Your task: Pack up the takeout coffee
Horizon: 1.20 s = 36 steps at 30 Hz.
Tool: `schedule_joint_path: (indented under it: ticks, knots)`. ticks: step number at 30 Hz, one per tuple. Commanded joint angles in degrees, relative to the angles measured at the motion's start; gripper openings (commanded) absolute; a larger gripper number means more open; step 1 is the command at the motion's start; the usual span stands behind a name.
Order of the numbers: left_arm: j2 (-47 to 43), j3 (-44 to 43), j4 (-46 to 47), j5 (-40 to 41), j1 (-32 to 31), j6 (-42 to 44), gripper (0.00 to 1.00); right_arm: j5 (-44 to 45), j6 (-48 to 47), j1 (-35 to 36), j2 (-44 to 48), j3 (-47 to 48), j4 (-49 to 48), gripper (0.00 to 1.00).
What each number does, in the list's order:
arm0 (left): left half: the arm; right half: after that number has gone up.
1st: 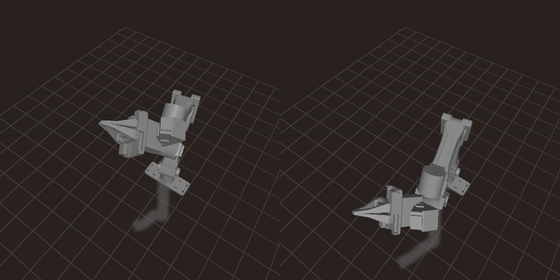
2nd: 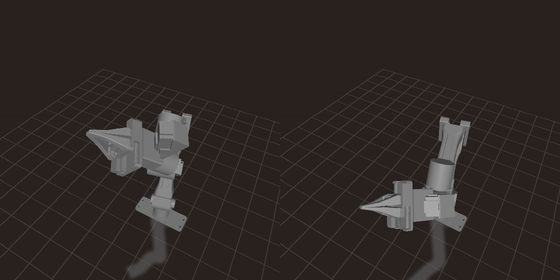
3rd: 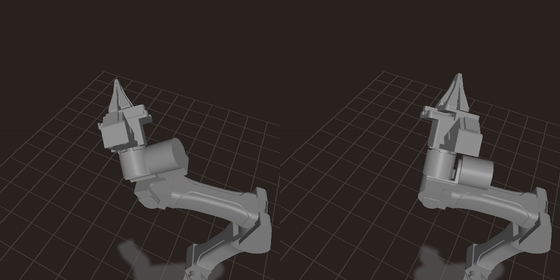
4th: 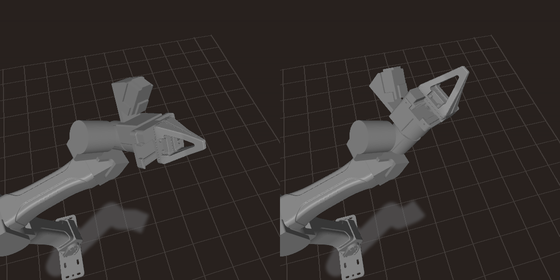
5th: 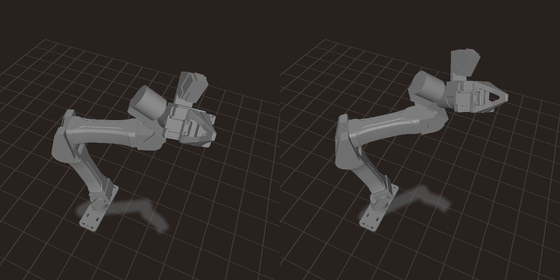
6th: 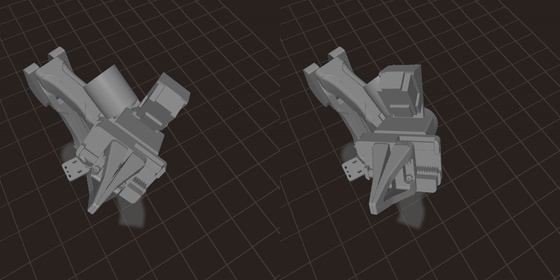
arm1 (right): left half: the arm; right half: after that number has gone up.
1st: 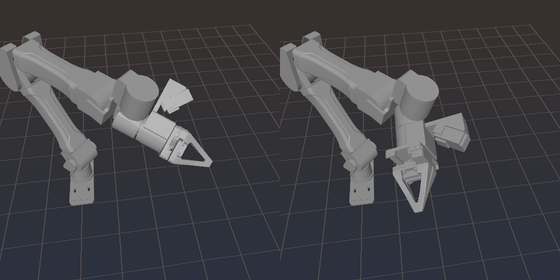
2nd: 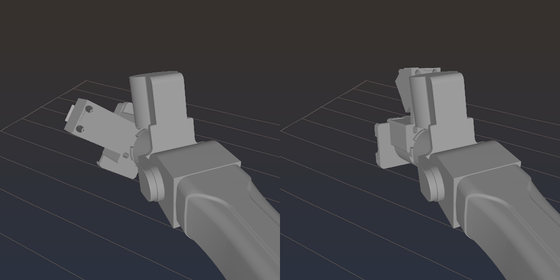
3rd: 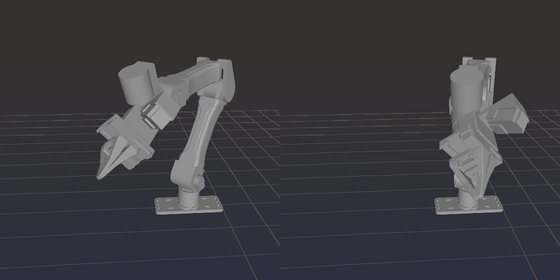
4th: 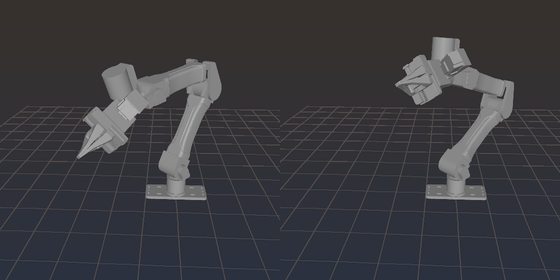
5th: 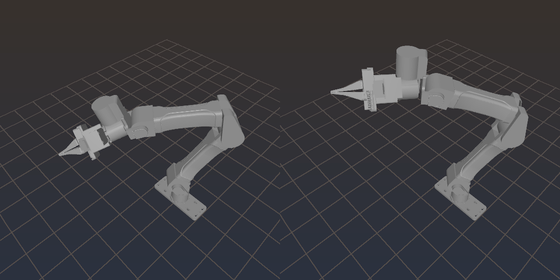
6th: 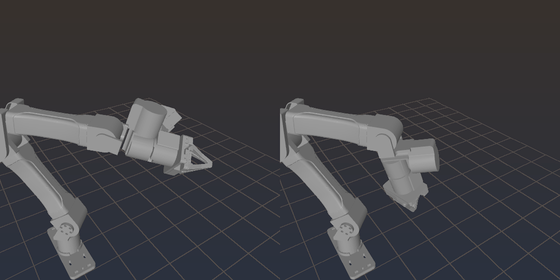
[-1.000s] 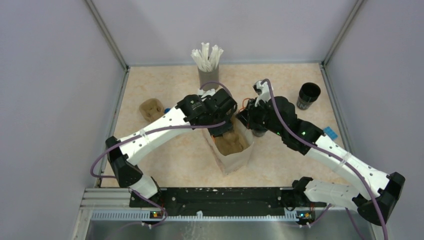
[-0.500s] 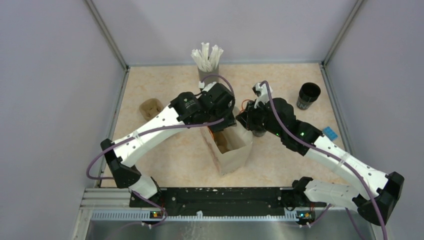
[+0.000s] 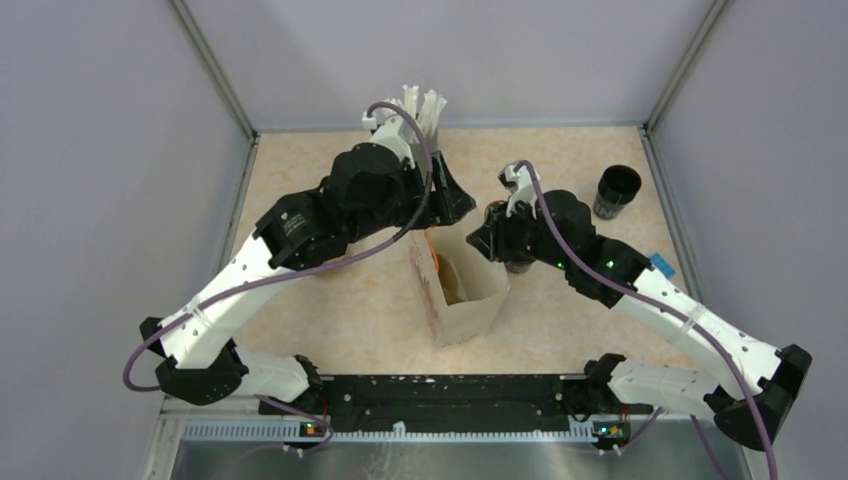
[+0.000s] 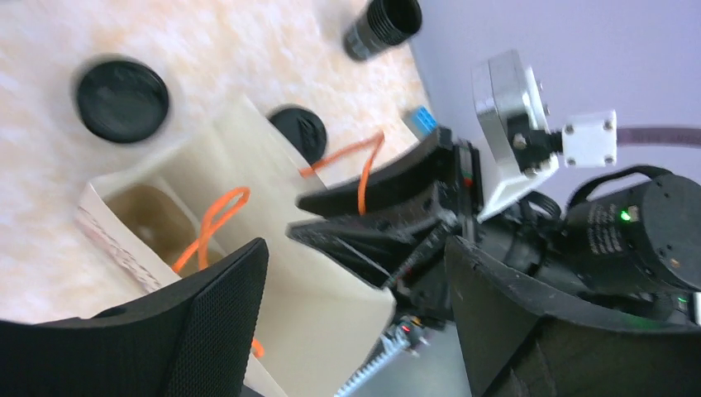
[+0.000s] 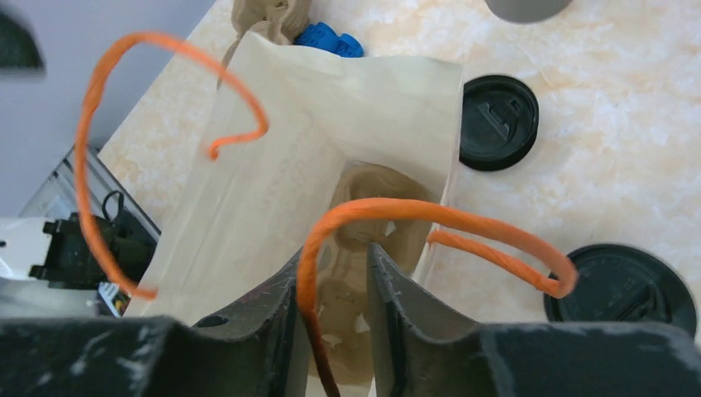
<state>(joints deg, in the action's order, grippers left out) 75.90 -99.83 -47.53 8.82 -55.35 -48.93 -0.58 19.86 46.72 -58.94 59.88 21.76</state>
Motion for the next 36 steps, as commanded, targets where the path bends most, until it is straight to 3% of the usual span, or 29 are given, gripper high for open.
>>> schedule_joint_path:
  ticks: [1, 6, 12, 17, 23, 36]
  knots:
    - [2.35, -8.60, -5.95, 4.65, 4.22, 16.65, 0.83, -3.55, -3.45, 0.27, -0.91, 5.85, 1.72, 0.37]
    - [9.76, -16.20, -16.16, -2.55, 18.05, 26.26, 0.80, -10.75, 1.42, 0.23, -0.23, 5.38, 0.74, 0.61]
    - [13.17, -15.25, -12.26, -14.96, 27.07, 33.81, 0.81, -8.03, 6.82, 0.22, 1.66, 5.32, 2.63, 0.62]
    - [13.95, -13.27, -9.41, -27.67, 27.23, 41.49, 0.82, -9.31, 5.84, 0.22, 5.50, 5.29, 2.64, 0.71]
    - [12.52, -7.10, -5.02, -33.37, 27.24, 43.74, 0.80, -10.32, 5.01, 0.24, 7.96, 7.56, 5.04, 0.84]
    - [15.81, -1.85, 0.00, -39.85, 24.05, 49.10, 0.78, 8.31, 2.55, 0.20, 17.14, 7.82, 10.28, 0.84]
